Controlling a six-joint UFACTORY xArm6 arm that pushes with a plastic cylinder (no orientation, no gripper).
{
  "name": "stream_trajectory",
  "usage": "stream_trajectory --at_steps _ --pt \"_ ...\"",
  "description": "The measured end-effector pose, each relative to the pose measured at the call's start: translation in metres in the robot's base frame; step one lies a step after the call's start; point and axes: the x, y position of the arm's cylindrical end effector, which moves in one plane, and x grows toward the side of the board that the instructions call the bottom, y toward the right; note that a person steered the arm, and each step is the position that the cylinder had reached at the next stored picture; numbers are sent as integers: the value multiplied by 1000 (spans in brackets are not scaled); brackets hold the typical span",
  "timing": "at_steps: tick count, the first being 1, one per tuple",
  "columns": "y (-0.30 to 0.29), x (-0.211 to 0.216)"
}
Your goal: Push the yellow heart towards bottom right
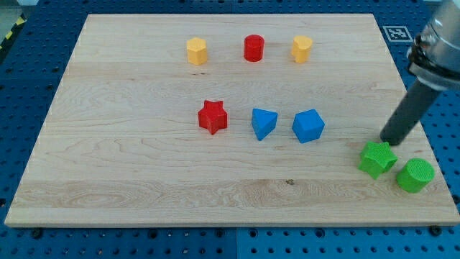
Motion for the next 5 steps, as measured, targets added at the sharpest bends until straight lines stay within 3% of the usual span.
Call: stream_trajectory --at_steps 4,5 --pt "-6 -200" --pt "-62 -237"
